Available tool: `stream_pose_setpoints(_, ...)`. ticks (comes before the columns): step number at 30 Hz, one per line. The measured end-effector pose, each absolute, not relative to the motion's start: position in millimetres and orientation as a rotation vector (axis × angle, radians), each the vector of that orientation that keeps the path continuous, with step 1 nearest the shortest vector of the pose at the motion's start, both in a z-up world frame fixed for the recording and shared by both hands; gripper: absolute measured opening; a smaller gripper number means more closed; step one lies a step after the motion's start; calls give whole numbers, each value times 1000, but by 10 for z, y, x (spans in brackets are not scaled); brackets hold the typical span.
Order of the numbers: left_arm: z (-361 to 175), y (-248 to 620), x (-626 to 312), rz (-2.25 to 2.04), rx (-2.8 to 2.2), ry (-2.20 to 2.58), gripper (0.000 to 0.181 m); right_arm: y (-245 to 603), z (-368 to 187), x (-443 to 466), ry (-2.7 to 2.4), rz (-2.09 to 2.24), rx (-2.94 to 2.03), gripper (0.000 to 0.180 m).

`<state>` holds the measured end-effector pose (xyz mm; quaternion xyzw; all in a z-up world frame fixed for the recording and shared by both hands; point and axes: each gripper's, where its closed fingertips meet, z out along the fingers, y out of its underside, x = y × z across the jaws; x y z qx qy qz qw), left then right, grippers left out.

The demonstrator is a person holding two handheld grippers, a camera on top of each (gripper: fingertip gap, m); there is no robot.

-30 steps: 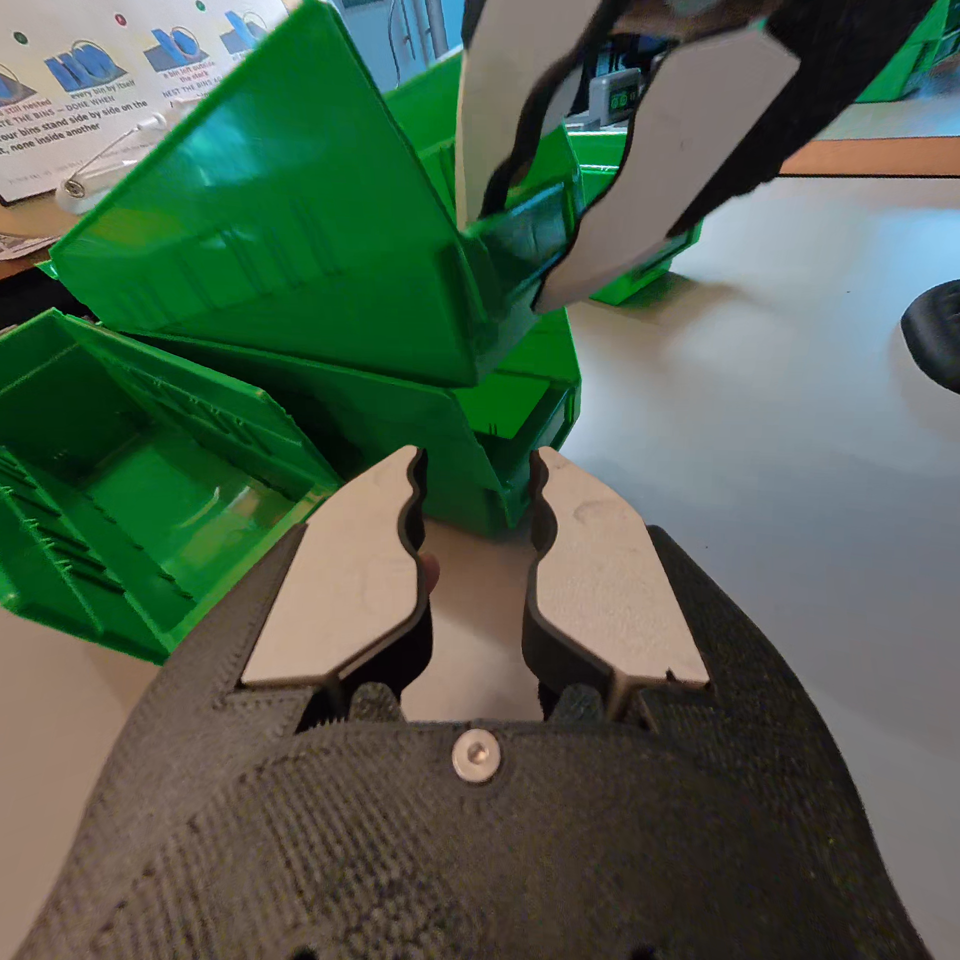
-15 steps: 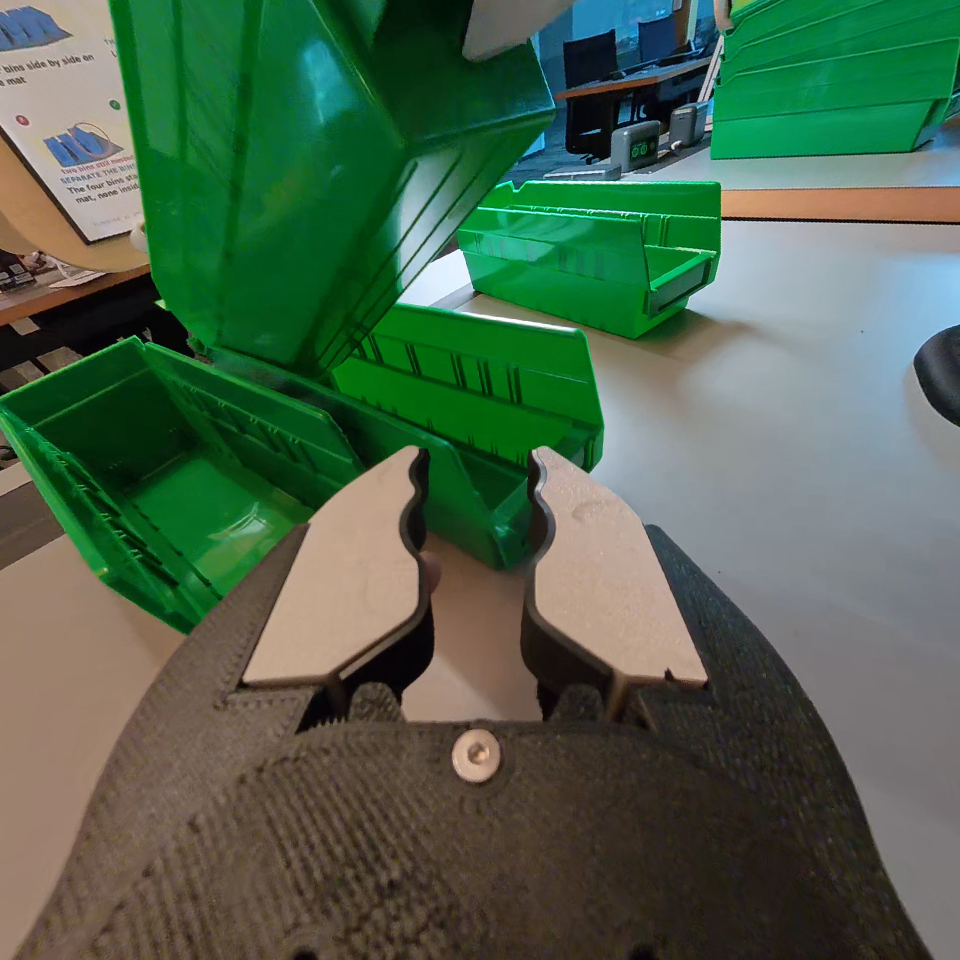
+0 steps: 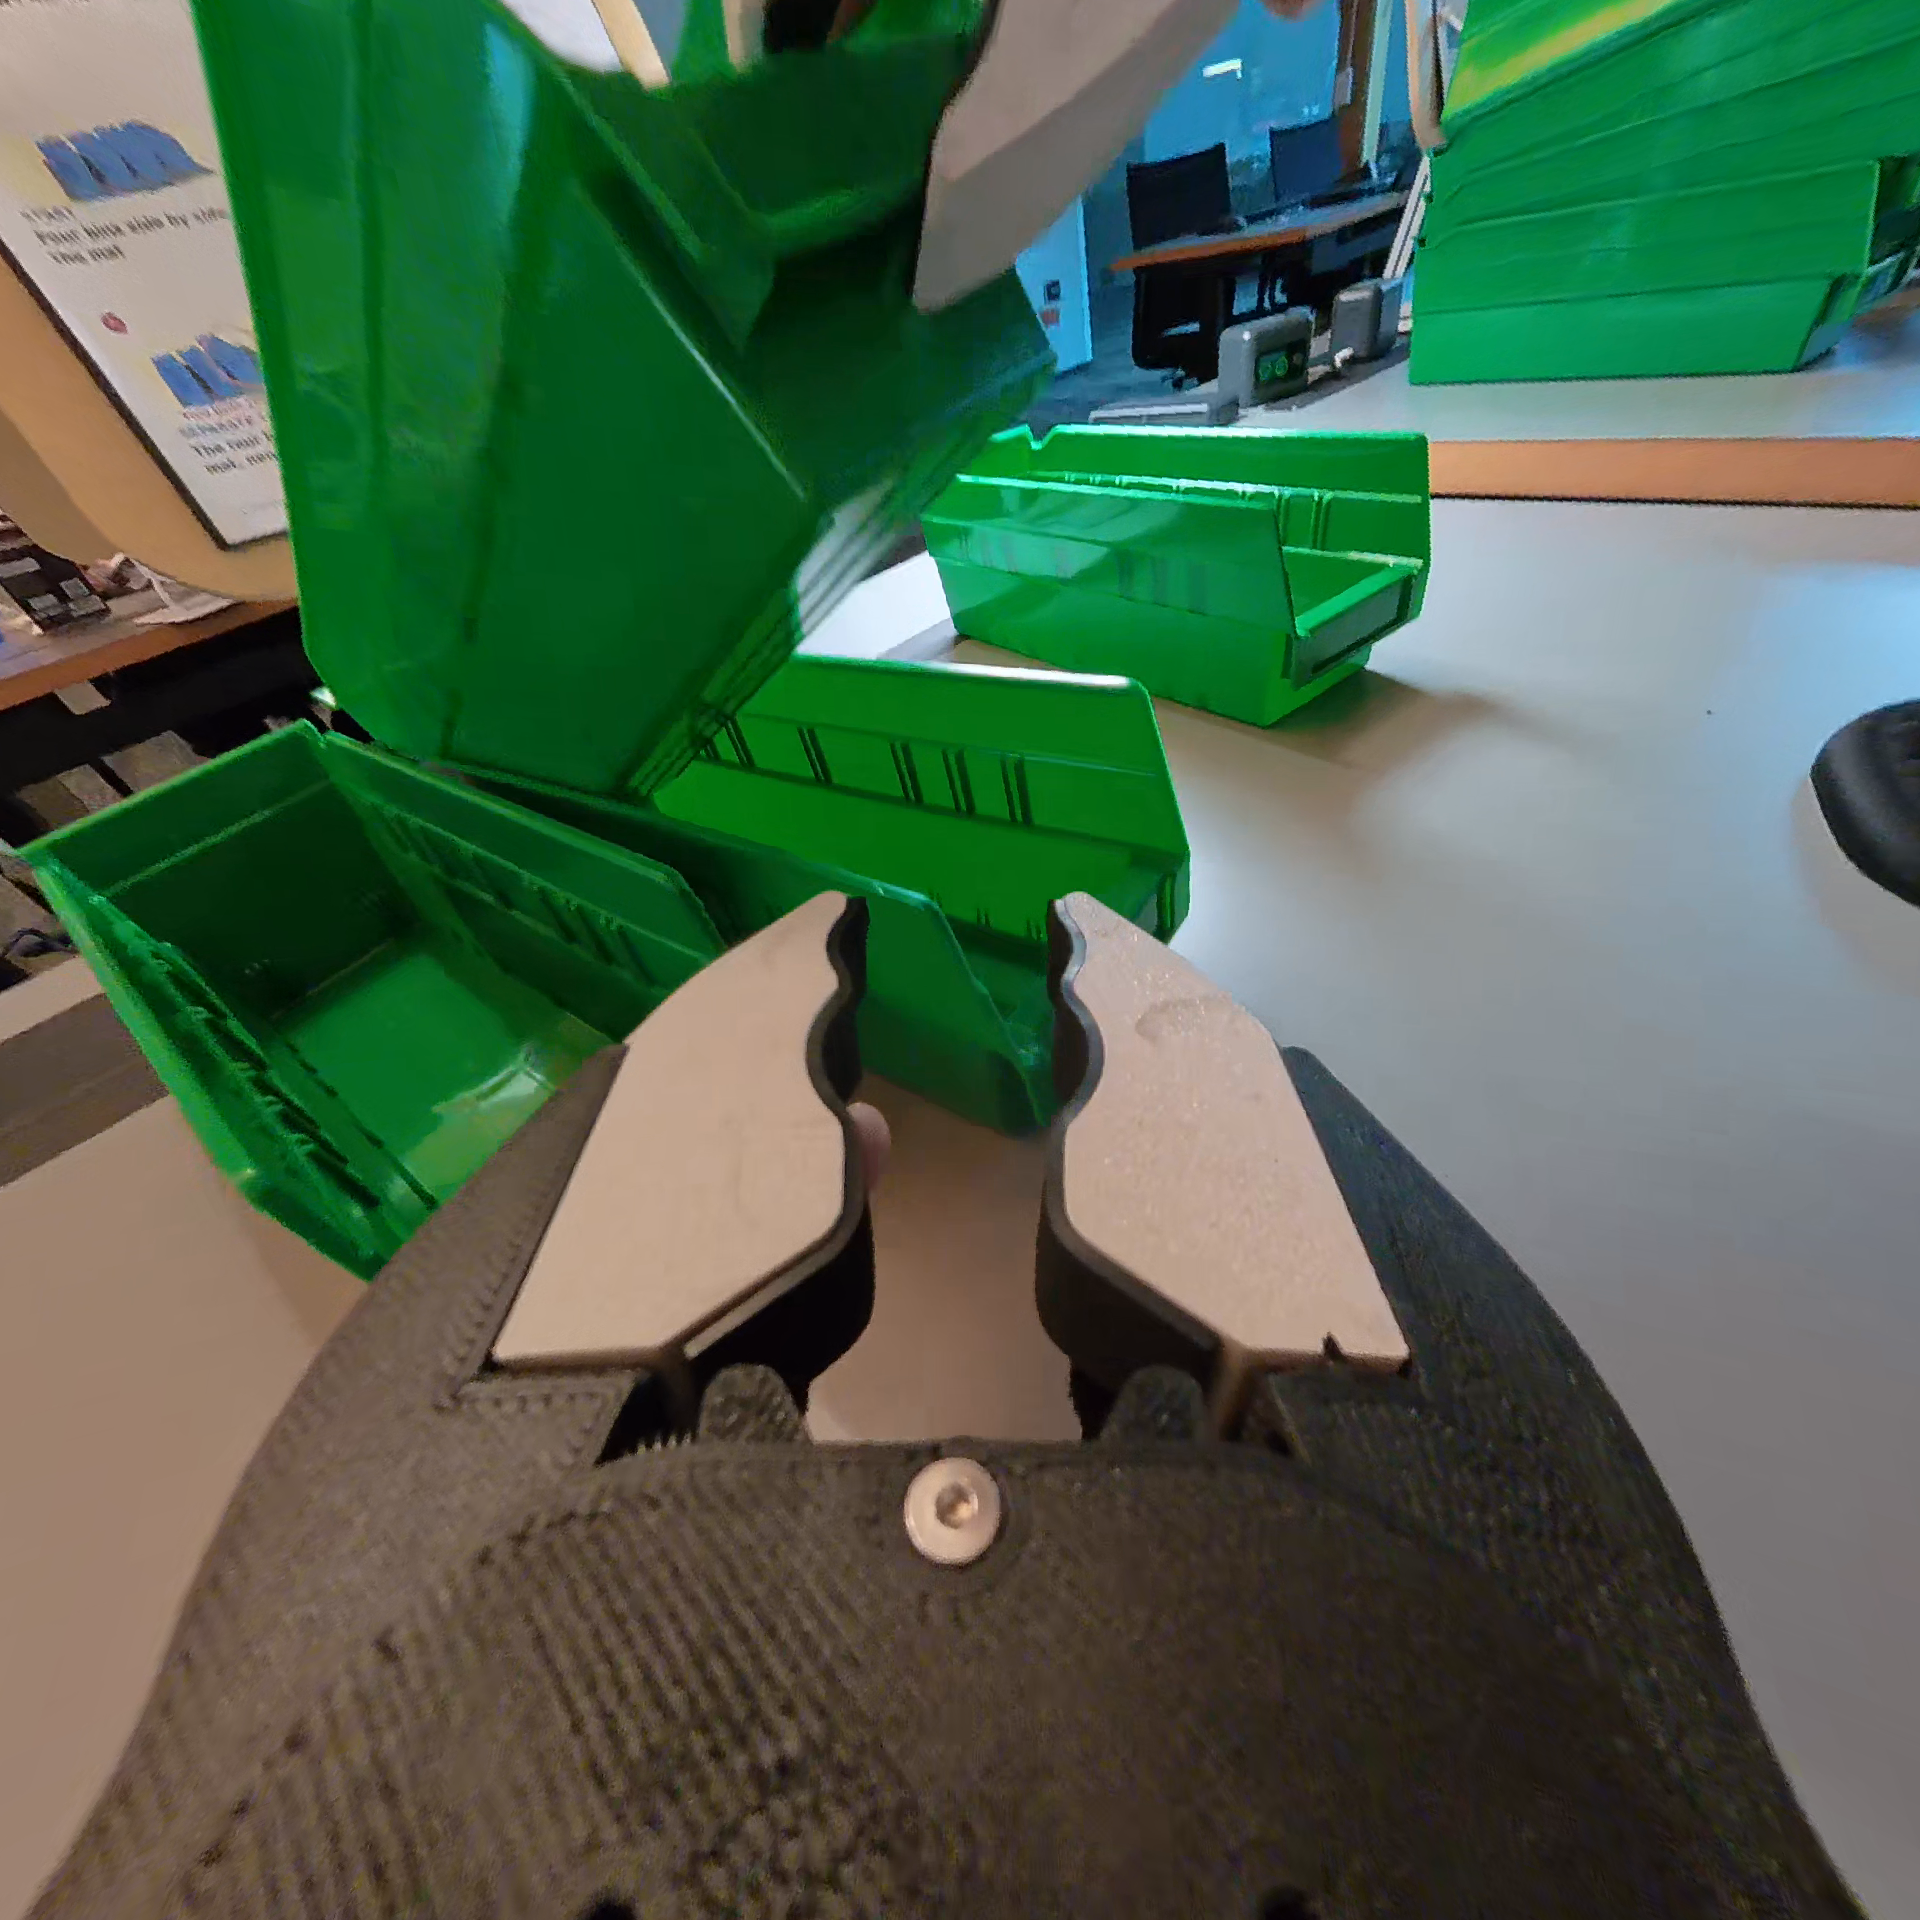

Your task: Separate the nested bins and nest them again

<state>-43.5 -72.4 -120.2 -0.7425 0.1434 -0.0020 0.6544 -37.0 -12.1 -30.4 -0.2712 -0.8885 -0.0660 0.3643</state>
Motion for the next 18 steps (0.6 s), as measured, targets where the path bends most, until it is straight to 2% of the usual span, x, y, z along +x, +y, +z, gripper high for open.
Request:
stream_pose_setpoints(8,-1085,-582,-424,-5,-1653,313,33,-338,-664,-265,-2363,-148,-630,30)
stream_pose_setpoints(14,-1224,-476,-423,30,-1705,343,20,-338,-1020,-192,-2410,-184,-637,33)
stream_pose_setpoints(18,-1219,-470,-409,17,-1699,338,16,-256,-1249,-203,-2474,-171,-811,57)
